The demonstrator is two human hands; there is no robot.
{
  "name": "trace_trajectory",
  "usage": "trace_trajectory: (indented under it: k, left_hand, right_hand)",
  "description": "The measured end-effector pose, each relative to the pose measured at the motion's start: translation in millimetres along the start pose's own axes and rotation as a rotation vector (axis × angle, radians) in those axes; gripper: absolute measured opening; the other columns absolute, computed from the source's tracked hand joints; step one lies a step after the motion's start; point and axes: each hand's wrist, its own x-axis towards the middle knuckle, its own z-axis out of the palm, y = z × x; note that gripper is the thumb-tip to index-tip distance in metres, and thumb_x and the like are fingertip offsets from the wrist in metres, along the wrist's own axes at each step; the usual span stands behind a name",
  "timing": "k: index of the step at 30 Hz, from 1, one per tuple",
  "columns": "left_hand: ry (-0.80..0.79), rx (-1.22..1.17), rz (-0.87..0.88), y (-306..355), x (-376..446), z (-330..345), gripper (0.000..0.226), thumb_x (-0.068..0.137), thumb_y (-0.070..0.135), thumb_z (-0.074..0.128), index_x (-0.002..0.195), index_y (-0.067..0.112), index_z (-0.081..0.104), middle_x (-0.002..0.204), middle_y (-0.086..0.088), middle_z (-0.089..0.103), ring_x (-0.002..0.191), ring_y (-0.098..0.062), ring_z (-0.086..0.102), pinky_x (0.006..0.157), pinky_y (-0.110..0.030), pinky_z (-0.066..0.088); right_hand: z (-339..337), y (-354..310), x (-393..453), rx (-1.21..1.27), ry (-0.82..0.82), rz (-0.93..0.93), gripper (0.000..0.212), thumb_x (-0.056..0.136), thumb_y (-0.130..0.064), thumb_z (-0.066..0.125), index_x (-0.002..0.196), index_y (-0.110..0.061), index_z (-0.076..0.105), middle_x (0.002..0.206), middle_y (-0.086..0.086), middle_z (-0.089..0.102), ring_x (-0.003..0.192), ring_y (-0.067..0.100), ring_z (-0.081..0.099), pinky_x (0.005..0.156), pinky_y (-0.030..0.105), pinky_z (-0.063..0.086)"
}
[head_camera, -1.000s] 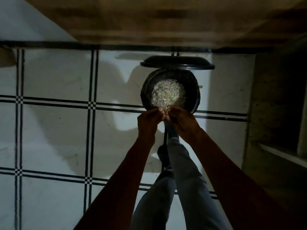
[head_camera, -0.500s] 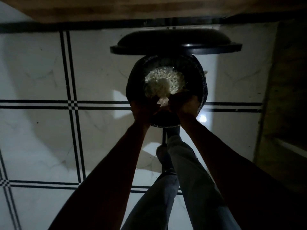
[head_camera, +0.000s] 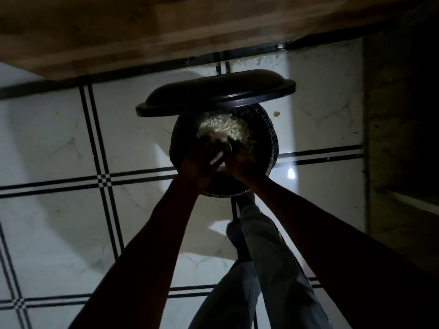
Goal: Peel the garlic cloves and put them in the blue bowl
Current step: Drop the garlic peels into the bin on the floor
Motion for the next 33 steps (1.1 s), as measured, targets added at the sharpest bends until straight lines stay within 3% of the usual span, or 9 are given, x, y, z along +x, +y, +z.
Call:
trace_trajectory:
  k: [3, 5, 7, 11, 14, 18, 23, 28, 33]
  left_hand:
    - [0.003, 0.193, -0.041, 4.4, -16.1, -2.3, 0.043, 0.113, 0.018, 0.035, 0.152, 0.003, 0.042, 0.148, -0.014, 0.053, 0.137, -0.033, 0.052, 0.103, -0.039, 0.048]
    - [0.05, 0.396, -0.061, 12.9, -48.7, 14.7, 0.026, 0.111, 0.009, 0.041, 0.131, 0.007, 0.058, 0.121, -0.006, 0.067, 0.116, -0.029, 0.062, 0.084, -0.028, 0.051]
    - [-0.037, 0.528, -0.051, 17.3, -99.6, 41.9, 0.023, 0.111, 0.008, 0.039, 0.103, 0.015, 0.059, 0.091, -0.001, 0.071, 0.093, -0.022, 0.062, 0.078, -0.027, 0.048]
    - [-0.186, 1.005, 0.366, 6.5, -214.4, 102.5, 0.007, 0.104, 0.027, 0.063, 0.106, 0.023, 0.068, 0.1, -0.001, 0.075, 0.093, -0.018, 0.07, 0.088, -0.033, 0.056]
    - [-0.4, 1.135, 0.569, -4.9, -306.0, 173.7, 0.012, 0.101, 0.036, 0.066, 0.106, 0.026, 0.07, 0.101, 0.002, 0.075, 0.097, -0.017, 0.071, 0.087, -0.033, 0.057]
    - [-0.762, 1.267, 0.725, -43.6, -422.6, 274.0, 0.021, 0.098, 0.049, 0.065, 0.113, 0.035, 0.068, 0.108, 0.007, 0.075, 0.102, -0.014, 0.072, 0.09, -0.038, 0.06]
    - [-1.061, 1.326, 0.932, -131.2, -543.3, 383.1, 0.011, 0.1, 0.029, 0.069, 0.111, 0.028, 0.07, 0.102, 0.009, 0.075, 0.093, -0.01, 0.073, 0.085, -0.036, 0.06]
    - [-1.298, 1.441, 0.962, -243.4, -619.9, 470.1, 0.01, 0.1, 0.027, 0.069, 0.11, 0.026, 0.069, 0.102, 0.008, 0.074, 0.091, -0.009, 0.073, 0.084, -0.036, 0.062]
    - [-1.345, 1.562, 1.073, -353.3, -649.3, 540.7, 0.02, 0.098, 0.023, 0.071, 0.115, 0.013, 0.071, 0.109, -0.001, 0.073, 0.096, -0.013, 0.07, 0.085, -0.035, 0.059]
  right_hand:
    - [-29.2, -12.5, -19.3, 0.334, -0.013, 0.177, 0.049, 0.11, -0.034, 0.051, 0.156, -0.017, 0.048, 0.158, 0.012, 0.049, 0.146, 0.028, 0.046, 0.121, 0.036, 0.036]
    - [-58.7, -14.7, -50.8, 0.429, 0.023, 0.221, 0.044, 0.11, -0.034, 0.052, 0.15, -0.015, 0.055, 0.147, 0.011, 0.059, 0.136, 0.026, 0.055, 0.107, 0.023, 0.04]
    - [-95.3, -4.7, -92.3, 0.512, 0.148, 0.237, 0.034, 0.108, -0.029, 0.057, 0.137, -0.012, 0.062, 0.126, 0.011, 0.07, 0.117, 0.027, 0.067, 0.094, 0.028, 0.05]
    - [-190.7, 5.4, -201.2, 0.546, 0.384, 0.261, 0.029, 0.105, -0.029, 0.061, 0.132, -0.016, 0.061, 0.103, 0.003, 0.072, 0.085, 0.015, 0.072, 0.079, 0.04, 0.062]
    - [-270.5, 0.2, -302.5, 0.436, 0.55, 0.235, 0.032, 0.107, -0.031, 0.059, 0.136, -0.017, 0.062, 0.108, 0.0, 0.069, 0.09, 0.012, 0.07, 0.074, 0.024, 0.058]
    - [-352.4, 15.5, -447.9, 0.26, 0.804, 0.227, 0.026, 0.105, -0.031, 0.058, 0.124, -0.016, 0.067, 0.112, 0.003, 0.067, 0.094, 0.016, 0.065, 0.083, 0.036, 0.058]
    - [-413.7, 60.3, -612.8, 0.277, 1.13, 0.328, 0.026, 0.102, -0.028, 0.062, 0.122, -0.012, 0.069, 0.113, 0.005, 0.068, 0.1, 0.019, 0.065, 0.088, 0.035, 0.056]
    - [-441.0, 128.6, -730.3, 0.392, 1.349, 0.494, 0.028, 0.102, -0.026, 0.067, 0.126, -0.012, 0.07, 0.115, 0.001, 0.07, 0.093, 0.007, 0.067, 0.075, 0.005, 0.048]
    - [-457.3, 222.1, -809.9, 0.473, 1.469, 0.659, 0.019, 0.1, -0.021, 0.068, 0.115, -0.011, 0.074, 0.102, 0.003, 0.074, 0.079, 0.006, 0.07, 0.076, 0.031, 0.061]
